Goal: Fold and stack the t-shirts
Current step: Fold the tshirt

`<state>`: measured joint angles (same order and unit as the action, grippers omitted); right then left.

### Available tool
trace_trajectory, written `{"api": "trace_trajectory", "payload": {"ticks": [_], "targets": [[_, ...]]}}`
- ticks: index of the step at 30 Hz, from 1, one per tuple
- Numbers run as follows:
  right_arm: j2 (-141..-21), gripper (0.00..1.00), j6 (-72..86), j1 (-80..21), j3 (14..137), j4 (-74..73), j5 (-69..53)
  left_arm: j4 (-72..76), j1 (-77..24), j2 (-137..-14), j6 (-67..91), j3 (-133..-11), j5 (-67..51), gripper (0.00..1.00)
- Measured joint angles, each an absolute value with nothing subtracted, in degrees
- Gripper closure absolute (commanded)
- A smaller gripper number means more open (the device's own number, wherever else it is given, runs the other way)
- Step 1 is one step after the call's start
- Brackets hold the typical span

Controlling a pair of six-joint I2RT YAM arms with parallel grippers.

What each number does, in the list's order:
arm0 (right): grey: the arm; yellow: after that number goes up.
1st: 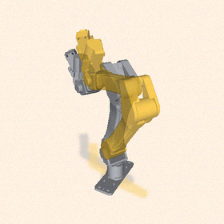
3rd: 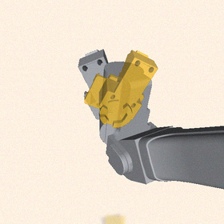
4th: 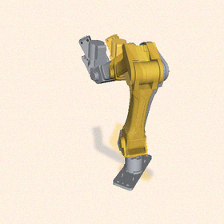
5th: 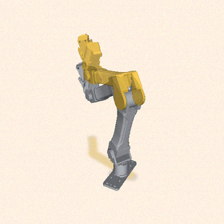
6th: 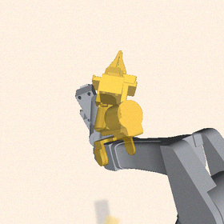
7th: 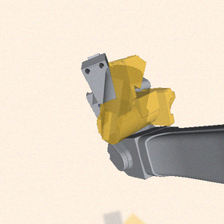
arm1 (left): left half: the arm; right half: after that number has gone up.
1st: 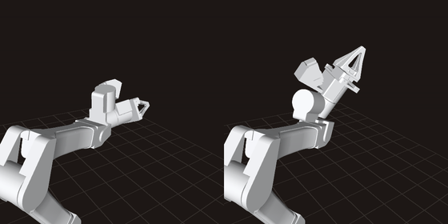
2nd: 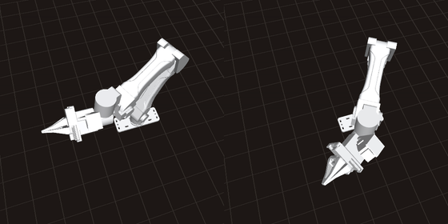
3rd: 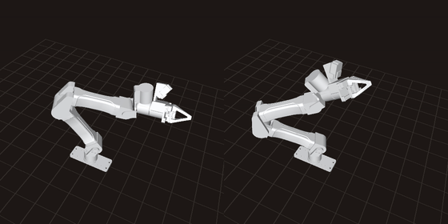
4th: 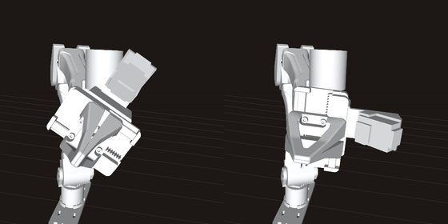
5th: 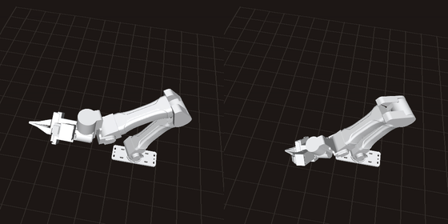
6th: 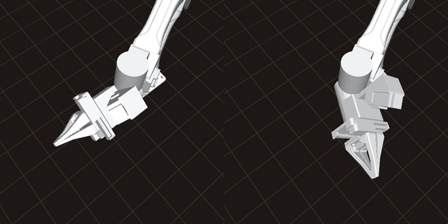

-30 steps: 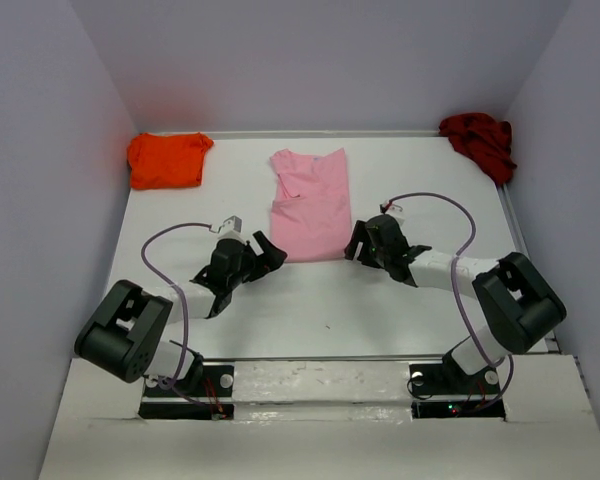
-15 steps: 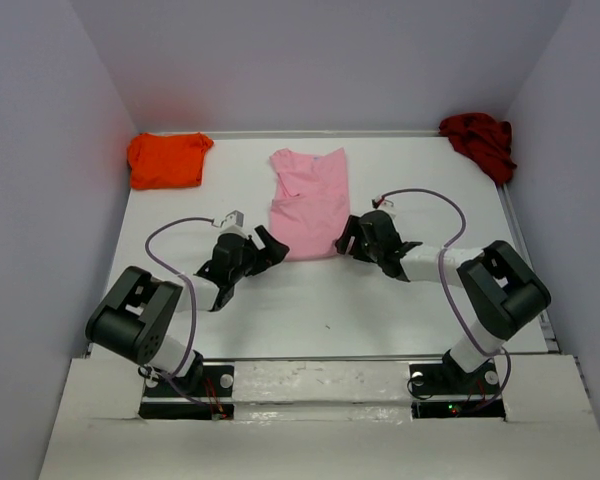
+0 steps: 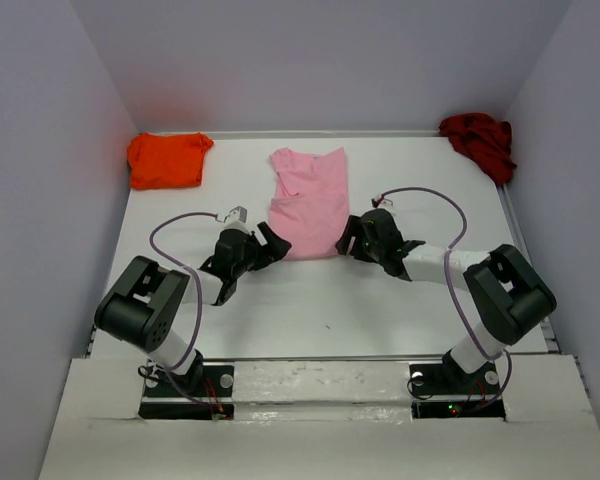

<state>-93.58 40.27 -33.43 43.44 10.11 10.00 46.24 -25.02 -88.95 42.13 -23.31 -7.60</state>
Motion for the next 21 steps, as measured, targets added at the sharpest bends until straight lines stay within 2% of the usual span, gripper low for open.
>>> {"api": "trace_trajectory", "payload": {"ticks": [10,21], "targets": [[-85.2,0.25,37.7,-33.4,47.9,3.4,9.9,48.9,-24.9,-90.6,42.0,-23.4,-8.6,0.07],[-94.1,0.25,38.0,-33.4,48.4,3.4,9.8,48.4,-24.8,-90.6,41.5,-23.7,-8.9,0.07]]}}
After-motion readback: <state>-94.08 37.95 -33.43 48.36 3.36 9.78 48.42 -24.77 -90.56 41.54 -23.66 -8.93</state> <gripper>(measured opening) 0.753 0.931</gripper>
